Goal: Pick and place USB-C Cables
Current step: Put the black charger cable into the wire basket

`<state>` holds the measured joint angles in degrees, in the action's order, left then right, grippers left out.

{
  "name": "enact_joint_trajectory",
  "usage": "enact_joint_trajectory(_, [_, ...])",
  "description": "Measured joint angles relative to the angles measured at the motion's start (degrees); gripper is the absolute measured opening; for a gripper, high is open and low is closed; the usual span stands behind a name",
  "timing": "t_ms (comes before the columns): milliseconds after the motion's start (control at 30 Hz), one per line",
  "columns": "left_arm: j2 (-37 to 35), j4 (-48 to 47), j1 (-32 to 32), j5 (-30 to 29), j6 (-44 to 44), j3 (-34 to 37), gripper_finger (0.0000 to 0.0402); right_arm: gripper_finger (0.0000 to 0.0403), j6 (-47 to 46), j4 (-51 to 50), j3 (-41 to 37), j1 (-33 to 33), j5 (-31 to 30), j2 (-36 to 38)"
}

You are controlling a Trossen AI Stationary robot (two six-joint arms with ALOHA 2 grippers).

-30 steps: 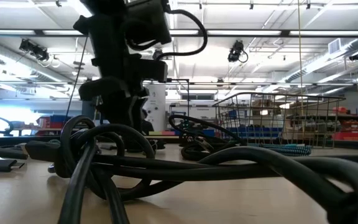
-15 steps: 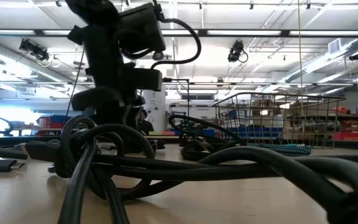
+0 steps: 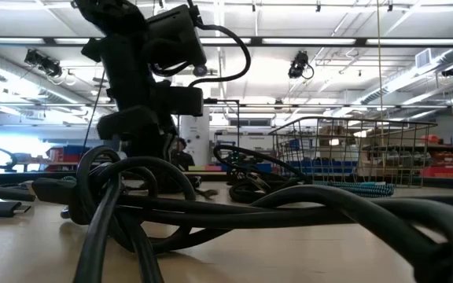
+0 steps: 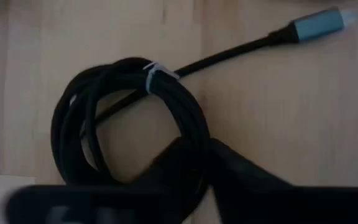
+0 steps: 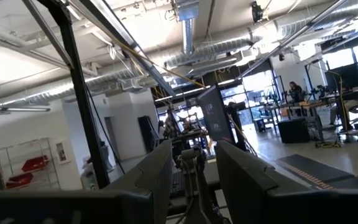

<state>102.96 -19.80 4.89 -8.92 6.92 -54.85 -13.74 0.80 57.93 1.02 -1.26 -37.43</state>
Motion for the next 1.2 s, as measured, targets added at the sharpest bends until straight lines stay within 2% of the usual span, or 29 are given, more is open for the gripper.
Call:
enact_joint_trajectory(67, [0.03,0.39,-0.14,-0.85,0.65,0.0,0.0023,0.0132,0.33,0.0,0.0,0.0,0.02,0.0])
enact_joint_trajectory(300, [-0.21,-1.29,-0.29,-2.07,1.61,-2.19,0.0023,0.0121,2.26,-0.08,0.0,0.0,1.03,0.0])
enact_joint_trajectory(400, [-2.43,-3.34,-0.44,-2.23,1.79,-5.37,0.0023,0.0088,4.06,-0.4,0.0,0.0,0.99,0.0])
enact_joint_trajectory(500, [-5.15,-6.32,-0.28,-2.79,1.45,-8.64,0.0023,0.0028,5.96,-1.21,0.0,-0.02,0.96,0.09])
enact_joint_trajectory(567, [-7.51,-9.05,-0.22,-3.22,1.22,-10.95,0.0023,0.0009,6.93,-1.24,0.0,-0.04,0.7,0.19])
enact_joint_trajectory(900, [-21.53,-18.62,-0.11,-15.52,-6.34,-23.86,0.0022,0.0003,7.3,-6.01,0.0,-0.07,-3.5,-0.22])
enact_joint_trajectory(1067, [-24.59,-19.64,-0.25,-16.63,-8.13,-27.24,0.0022,0.0004,3.94,-6.36,0.01,-0.07,-3.65,-3.18])
enact_joint_trajectory(1200, [-25.59,-20.15,0.34,-16.92,-8.73,-27.71,0.0022,0.0026,0.58,-5.91,0.0,-0.41,-4.12,-7.01])
